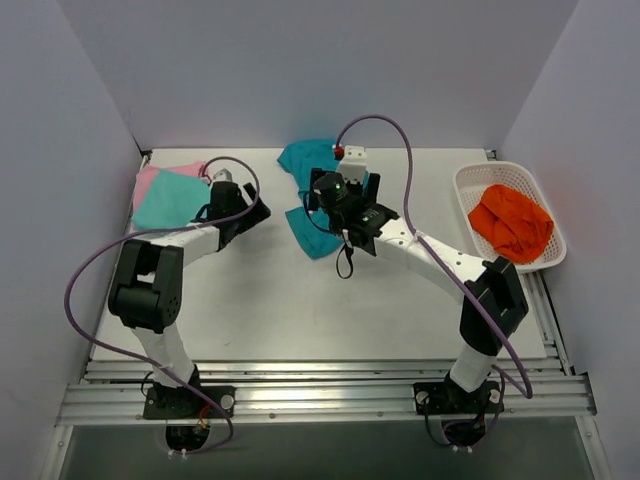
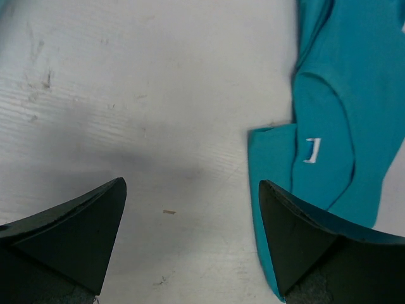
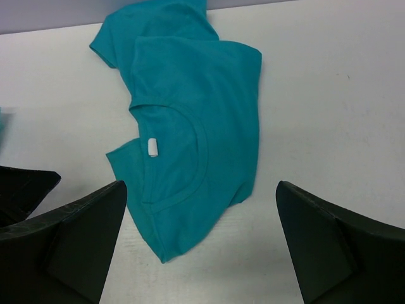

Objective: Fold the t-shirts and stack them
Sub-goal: Flatten out the tshirt

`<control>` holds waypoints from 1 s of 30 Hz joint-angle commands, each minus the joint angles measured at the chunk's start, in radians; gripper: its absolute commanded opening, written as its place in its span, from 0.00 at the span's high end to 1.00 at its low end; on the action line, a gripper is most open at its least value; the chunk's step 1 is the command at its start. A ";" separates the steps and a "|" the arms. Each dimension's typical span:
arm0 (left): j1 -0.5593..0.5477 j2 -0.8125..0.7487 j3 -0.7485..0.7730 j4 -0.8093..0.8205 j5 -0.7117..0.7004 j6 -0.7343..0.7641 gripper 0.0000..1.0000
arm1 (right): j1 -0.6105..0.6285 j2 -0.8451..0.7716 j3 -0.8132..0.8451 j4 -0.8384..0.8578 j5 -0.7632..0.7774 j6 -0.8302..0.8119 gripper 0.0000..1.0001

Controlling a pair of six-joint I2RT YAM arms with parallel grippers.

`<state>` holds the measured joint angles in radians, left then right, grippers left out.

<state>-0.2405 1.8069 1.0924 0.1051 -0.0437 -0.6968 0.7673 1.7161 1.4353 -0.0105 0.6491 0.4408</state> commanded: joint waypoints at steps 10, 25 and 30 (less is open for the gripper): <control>-0.080 0.187 0.047 0.153 0.062 -0.113 0.01 | -0.048 -0.082 -0.092 0.052 -0.015 0.042 0.00; 0.033 -0.277 -0.114 0.047 -0.104 -0.053 0.05 | 0.026 0.531 0.379 0.047 -0.330 0.143 0.00; 0.079 -0.327 -0.152 0.041 -0.072 -0.055 0.05 | 0.026 0.609 0.409 0.037 -0.335 0.176 0.00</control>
<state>-0.1860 1.5105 0.9649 0.1383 -0.1410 -0.7555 0.8013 2.3329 1.7863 0.0441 0.3267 0.5781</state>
